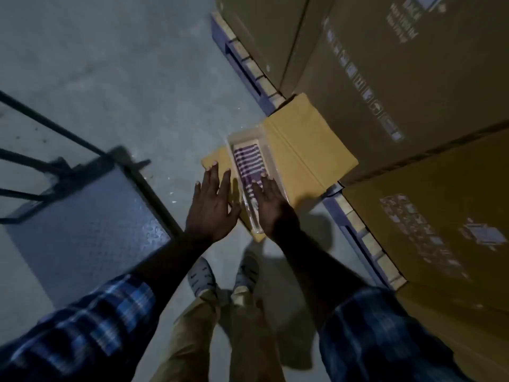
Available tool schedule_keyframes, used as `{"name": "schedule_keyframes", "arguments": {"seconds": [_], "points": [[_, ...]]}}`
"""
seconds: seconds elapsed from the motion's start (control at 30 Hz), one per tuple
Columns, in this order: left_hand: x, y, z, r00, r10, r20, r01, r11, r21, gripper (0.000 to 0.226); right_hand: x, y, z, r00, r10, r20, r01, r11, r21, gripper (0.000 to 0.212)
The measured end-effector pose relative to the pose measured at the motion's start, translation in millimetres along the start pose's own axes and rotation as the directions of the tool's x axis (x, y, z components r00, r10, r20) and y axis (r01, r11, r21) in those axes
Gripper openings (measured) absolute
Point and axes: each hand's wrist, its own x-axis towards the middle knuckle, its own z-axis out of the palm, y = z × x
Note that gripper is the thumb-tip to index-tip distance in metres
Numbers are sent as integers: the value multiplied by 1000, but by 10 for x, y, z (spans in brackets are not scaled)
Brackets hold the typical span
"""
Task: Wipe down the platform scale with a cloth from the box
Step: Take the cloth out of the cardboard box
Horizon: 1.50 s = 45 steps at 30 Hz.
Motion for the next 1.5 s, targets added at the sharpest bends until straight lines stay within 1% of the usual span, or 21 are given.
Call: {"name": "schedule_keyframes", "arguments": {"seconds": [0.03, 0.1, 0.23, 0.27, 0.3, 0.4, 0.47, 0.53, 0.6, 0.67, 0.77, 0.83, 0.9, 0.97, 1.0, 1.07, 1.1, 1.13, 1.23, 1.33, 1.5], "points": [[31, -8, 41, 1000, -26, 11, 26, 1000, -7, 78, 44, 32, 72, 999, 0, 49, 0, 1000, 15, 55], [100, -59, 132, 998, -61, -2, 61, 998, -13, 77, 108, 96, 196, 998, -9, 68, 9, 1000, 4, 54], [177, -177, 357, 995, -95, -13, 95, 995, -40, 72, 155, 172, 416, 989, 34, 143, -34, 999, 1, 61], [195, -197, 384, 995, -102, -9, 102, 994, -45, 72, 177, 186, 431, 982, 44, 186, -46, 999, 4, 60], [205, -208, 408, 994, -113, 0, 113, 993, -47, 72, 201, 205, 486, 980, 44, 193, -43, 999, -6, 59], [221, -210, 447, 992, -123, 1, 123, 991, -55, 73, 270, 243, 623, 940, 37, 340, -14, 997, -71, 63], [235, -213, 447, 991, -137, 0, 137, 989, -61, 72, 279, 271, 699, 921, 27, 388, -1, 998, -69, 66], [249, -224, 449, 990, -144, -4, 144, 988, -61, 72, 289, 265, 674, 930, 42, 366, -25, 998, -51, 62], [258, -232, 441, 991, -137, -7, 137, 989, -52, 72, 306, 240, 571, 958, 39, 286, -49, 998, 31, 52], [266, -236, 430, 991, -135, -8, 134, 990, -52, 72, 294, 255, 530, 989, 29, 144, -48, 991, 126, 43], [262, -226, 416, 991, -134, -16, 133, 990, -53, 73, 253, 270, 445, 998, 18, -61, -2, 969, 249, 34], [251, -224, 411, 991, -134, -24, 132, 990, -53, 73, 230, 317, 481, 976, -25, -216, 71, 975, 212, 24], [237, -213, 396, 990, -136, -29, 134, 990, -50, 73, 232, 347, 497, 954, -67, -291, 117, 981, 157, 14], [221, -182, 356, 989, -145, -29, 143, 989, -48, 74, 291, 330, 349, 973, -60, -221, 85, 990, 108, 9], [212, -160, 328, 989, -148, -30, 146, 988, -44, 74, 337, 307, 228, 989, -40, -146, 53, 995, 85, 11], [195, -104, 251, 989, -146, -38, 144, 989, -36, 75, 458, 185, -146, 994, 93, 53, -97, 993, 73, 21], [188, -72, 203, 989, -142, -44, 141, 990, -34, 74, 496, 142, -305, 975, 175, 136, -183, 982, 48, 25], [182, -36, 148, 989, -137, -52, 136, 990, -31, 74, 519, 111, -432, 966, 211, 151, -218, 975, 30, 27], [159, 78, -62, 990, -113, -89, 112, 993, -23, 73, 522, -47, -809, 978, 205, 29, -206, 978, 28, 20], [133, 161, -310, 986, -100, -135, 97, 995, -30, 73, 549, -207, -1156, 981, 192, 22, -193, 980, 49, 19], [-14, 158, -692, 971, -132, -200, 131, 991, -15, 76, 539, -522, -1666, 984, 146, -104, -139, 988, 68, 21]]}}
